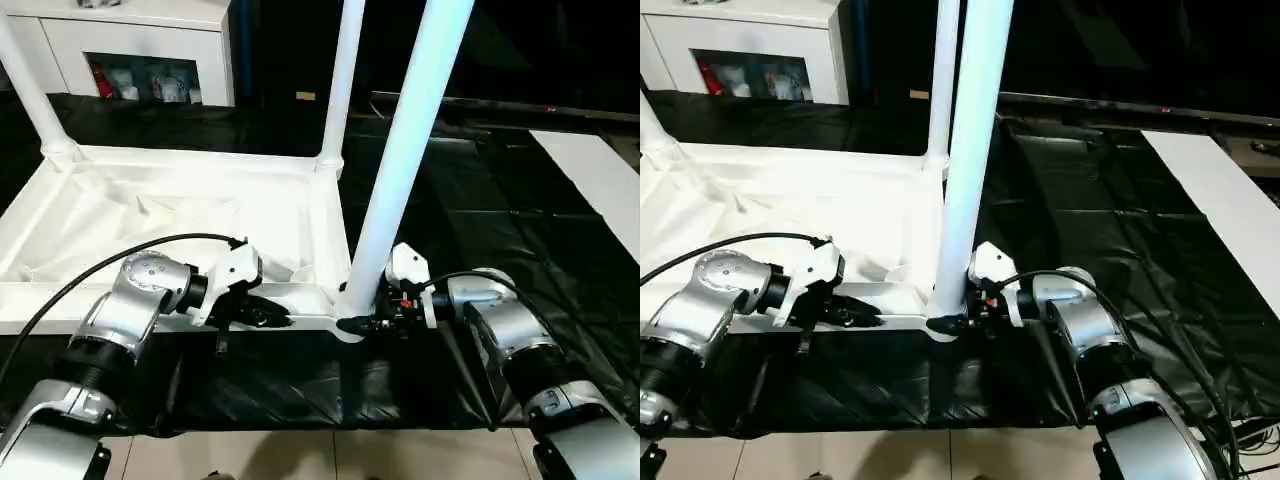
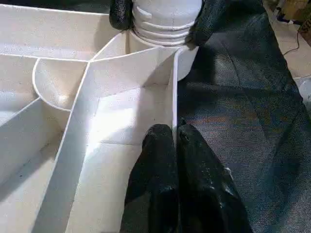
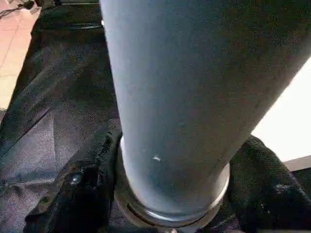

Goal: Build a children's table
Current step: Rotate leg to tighten

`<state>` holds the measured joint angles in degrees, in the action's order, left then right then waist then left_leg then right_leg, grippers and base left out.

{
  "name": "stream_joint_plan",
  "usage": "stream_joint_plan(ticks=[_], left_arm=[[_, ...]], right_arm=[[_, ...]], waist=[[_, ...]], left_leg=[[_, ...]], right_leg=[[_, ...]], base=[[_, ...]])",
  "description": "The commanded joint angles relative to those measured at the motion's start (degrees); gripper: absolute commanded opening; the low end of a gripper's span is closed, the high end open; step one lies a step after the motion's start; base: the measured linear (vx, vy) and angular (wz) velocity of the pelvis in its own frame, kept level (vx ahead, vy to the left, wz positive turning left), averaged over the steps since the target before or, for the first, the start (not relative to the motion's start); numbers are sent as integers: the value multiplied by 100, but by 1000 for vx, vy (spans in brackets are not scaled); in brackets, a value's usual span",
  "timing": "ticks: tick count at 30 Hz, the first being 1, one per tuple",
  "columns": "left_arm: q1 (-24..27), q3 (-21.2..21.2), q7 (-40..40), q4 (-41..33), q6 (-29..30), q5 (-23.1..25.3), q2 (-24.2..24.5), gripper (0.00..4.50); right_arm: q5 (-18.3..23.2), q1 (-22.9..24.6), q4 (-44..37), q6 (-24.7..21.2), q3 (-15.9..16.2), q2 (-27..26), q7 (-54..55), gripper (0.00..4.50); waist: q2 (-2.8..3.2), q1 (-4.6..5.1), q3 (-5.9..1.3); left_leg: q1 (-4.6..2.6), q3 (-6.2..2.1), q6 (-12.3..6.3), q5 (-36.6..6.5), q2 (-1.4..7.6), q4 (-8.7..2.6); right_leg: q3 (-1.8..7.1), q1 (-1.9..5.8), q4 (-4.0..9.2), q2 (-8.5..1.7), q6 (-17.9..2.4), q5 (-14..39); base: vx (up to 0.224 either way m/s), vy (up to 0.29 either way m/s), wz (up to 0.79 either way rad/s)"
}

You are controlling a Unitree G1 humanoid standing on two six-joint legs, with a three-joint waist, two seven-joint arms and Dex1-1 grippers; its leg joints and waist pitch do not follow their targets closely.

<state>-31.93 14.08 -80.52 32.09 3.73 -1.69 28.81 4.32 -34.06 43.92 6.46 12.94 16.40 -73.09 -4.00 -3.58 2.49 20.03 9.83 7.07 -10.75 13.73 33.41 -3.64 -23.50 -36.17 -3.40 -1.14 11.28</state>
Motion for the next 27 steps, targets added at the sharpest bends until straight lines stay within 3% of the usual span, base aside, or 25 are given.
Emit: stream_joint_plan(ticks=[1, 8, 11, 13, 15, 16, 17, 18, 19, 22, 24, 26, 27], left_arm=[[-93, 84, -156, 18, -92, -143, -79, 0], [-78, 80, 64, 75, 20, -21, -121, 0], [-76, 120, 857, 31, 324, 225, -447, 0], [-75, 120, 875, 28, 331, 229, -457, 0], [-30, 172, 1527, -64, 565, 363, -901, 0], [-30, 172, 1527, -64, 565, 363, -901, 0], [10, 247, 2058, -133, 789, 459, -1359, 0], [10, 247, 2058, -133, 789, 459, -1359, 0], [8, 258, 2234, -142, 852, 472, -1531, 0], [-19, 242, 2374, -144, 894, 435, -1714, 0], [-47, 249, 2373, -193, 902, 412, -1749, 0], [-54, 258, 2347, -214, 899, 407, -1739, 0], [-46, 279, 2261, -240, 838, 413, -1668, 0]], right_arm=[[-66, -100, 12, 45, 136, -30, -47, 274], [67, 0, 66, -26, -44, -209, 143, 269], [-39, 223, 45, -174, -217, -568, 1303, 269], [-43, 229, 44, -174, -221, -579, 1334, 269], [1, 419, -46, -423, -396, -1136, 2332, 269], [1, 419, -46, -423, -396, -1136, 2332, 269], [-86, 491, 7, -536, -499, -1774, 3494, 269], [-86, 491, 7, -536, -499, -1774, 3494, 269], [-57, 458, 94, -525, -574, -2064, 3902, 269], [-16, 386, 143, -400, -618, -2407, 4225, 269], [55, 350, 51, -260, -647, -2548, 4134, 339], [123, 342, 7, -241, -673, -2568, 4027, 339], [166, 344, -58, -240, -683, -2470, 3829, 355]], waist=[[44, -12, -309], [54, -1, -310], [58, 10, -292], [55, 14, -275], [88, 46, -264], [80, 48, -249], [83, 70, -231], [84, 78, -218], [65, 108, -223], [71, 121, -231], [43, 141, -233], [65, 143, -237], [45, 154, -233]], left_leg=[[-7, 75, -216, -964, -17, -364], [-7, 67, -186, -986, -7, -373], [-24, 58, -91, -1122, -10, -394], [-35, 50, -19, -1277, -16, -400], [-47, 42, 44, -1399, -8, -417], [-59, 40, 56, -1474, -11, -426], [-44, 16, 97, -1653, -28, -443], [-108, 16, 165, -1846, -30, -446], [-101, -9, 171, -1973, -48, -446], [-120, -21, 105, -2057, -59, -440], [-105, -17, 33, -2107, -71, -440], [-82, -22, -1, -2041, -60, -455], [-74, -24, -24, -2054, -59, -463]], right_leg=[[272, 318, 422, -365, -1236, 876], [267, 316, 414, -363, -1269, 849], [273, 307, 448, -373, -1210, 1118], [273, 292, 494, -389, -1099, 1496], [285, 265, 523, -377, -981, 1735], [283, 249, 545, -379, -965, 1829], [268, 265, 564, -384, -866, 2202], [269, 206, 621, -389, -762, 2545], [256, 217, 643, -397, -644, 2873], [247, 181, 697, -394, -491, 3092], [246, 169, 717, -385, -428, 3139], [252, 175, 709, -389, -427, 3022], [243, 184, 706, -379, -440, 2979]], base=[[0, 0, 0], [0, 0, 0], [0, 0, 0], [0, 0, 0], [0, 0, 0], [0, 0, 0], [0, 0, 0], [0, 0, 0], [0, 0, 0], [0, 0, 0], [0, 0, 0], [0, 0, 0], [0, 0, 0]])
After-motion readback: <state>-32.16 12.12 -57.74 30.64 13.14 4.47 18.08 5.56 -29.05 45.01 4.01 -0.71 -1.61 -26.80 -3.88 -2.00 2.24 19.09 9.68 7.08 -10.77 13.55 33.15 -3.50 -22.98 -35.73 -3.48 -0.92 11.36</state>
